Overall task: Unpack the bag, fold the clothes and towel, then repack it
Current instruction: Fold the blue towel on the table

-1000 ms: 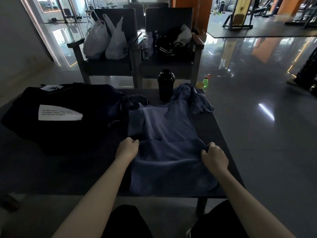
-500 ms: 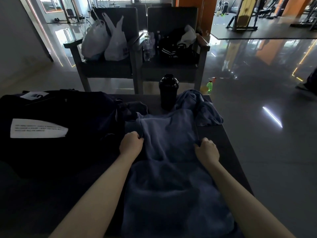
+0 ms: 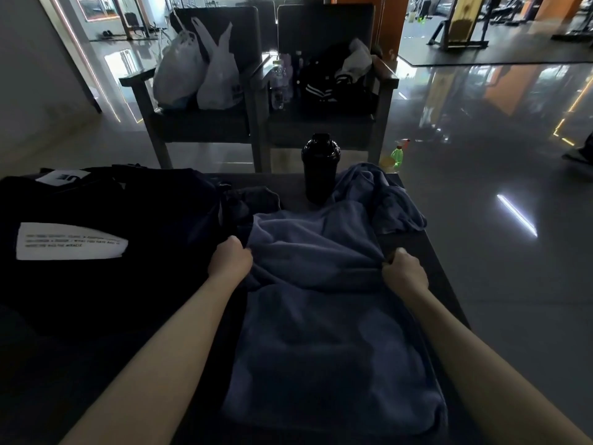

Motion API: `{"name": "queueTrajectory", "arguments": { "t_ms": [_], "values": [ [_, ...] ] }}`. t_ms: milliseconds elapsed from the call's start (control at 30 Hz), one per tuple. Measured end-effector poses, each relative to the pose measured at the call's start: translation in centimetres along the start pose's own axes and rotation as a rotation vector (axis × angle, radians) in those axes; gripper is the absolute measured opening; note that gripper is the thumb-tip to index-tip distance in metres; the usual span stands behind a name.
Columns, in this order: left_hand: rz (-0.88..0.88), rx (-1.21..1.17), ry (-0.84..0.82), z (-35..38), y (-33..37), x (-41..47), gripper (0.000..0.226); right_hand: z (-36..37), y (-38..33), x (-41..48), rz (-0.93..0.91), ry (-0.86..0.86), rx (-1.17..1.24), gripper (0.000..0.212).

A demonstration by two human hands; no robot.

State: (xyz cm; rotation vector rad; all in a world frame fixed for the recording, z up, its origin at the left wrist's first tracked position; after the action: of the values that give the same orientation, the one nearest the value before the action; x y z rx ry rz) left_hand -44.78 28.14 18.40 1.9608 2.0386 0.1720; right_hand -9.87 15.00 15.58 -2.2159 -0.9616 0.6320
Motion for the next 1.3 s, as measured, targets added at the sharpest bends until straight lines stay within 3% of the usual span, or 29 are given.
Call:
{"name": "queueTrajectory", "arguments": {
  "t_ms": [233, 400, 533, 633, 767, 900, 1000, 1167, 1233, 1300],
  "values": [
    [0.009, -0.166, -0.048, 0.2, 2.0, 2.0, 0.053, 1.1, -2.0, 2.4, -0.065, -0.031, 0.267, 0.041],
    [0.017, -0.334, -0.02, 0.3, 3.9, 5.1, 0.037, 2.1, -3.2, 6.1, 0.004, -0.02, 0.44, 0.047],
    [0.041, -0.353, 0.009, 0.3, 4.5, 6.2, 0.014, 3.5, -3.5, 7.8, 0.051, -0.072, 0.549, 0.02],
    [0.063, -0.502, -0.01, -0.4, 4.3, 6.1, 0.005, 2.7, -4.5, 7.0, -0.071, -0.083, 0.611, 0.005],
    [0.16, -0.628, -0.052, -2.2, 4.4, 3.6, 0.016, -0.1, -5.3, 4.4, -0.269, -0.073, 0.695, 0.005],
    [0.272, -0.593, -0.06, -4.0, 4.3, -0.3, 0.024, -2.4, -3.6, 1.0, -0.321, -0.1, 0.825, 0.009],
    [0.367, -0.47, -0.061, -4.2, 3.7, -3.6, 0.026, -3.5, -1.6, -2.2, -0.336, -0.091, 0.728, 0.015],
    [0.431, 0.012, -0.081, -1.1, 1.0, -7.0, 0.018, -1.9, 1.4, -6.7, -0.281, -0.237, 0.406, 0.034],
    [0.364, 0.018, -0.209, 1.1, -0.2, -7.6, 0.011, -1.2, 2.2, -7.2, -0.216, -0.228, 0.383, 0.034],
    [0.268, -0.137, -0.348, 2.6, -0.6, -8.1, 0.017, -1.2, 1.9, -7.1, -0.21, -0.147, 0.236, 0.032]
  ]
}}
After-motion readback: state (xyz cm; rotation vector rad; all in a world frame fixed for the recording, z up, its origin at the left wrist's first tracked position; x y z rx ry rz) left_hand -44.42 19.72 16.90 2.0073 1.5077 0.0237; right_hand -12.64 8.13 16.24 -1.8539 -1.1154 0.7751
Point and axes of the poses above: each hand's wrist, its own x-axis towards the middle knuckle, its own z-axis out of the palm, y = z × x, the point moved 10 cm from there along x, towards the middle knuckle, and after that the axes turned 15 degrees about x, right-handed, at the moved point
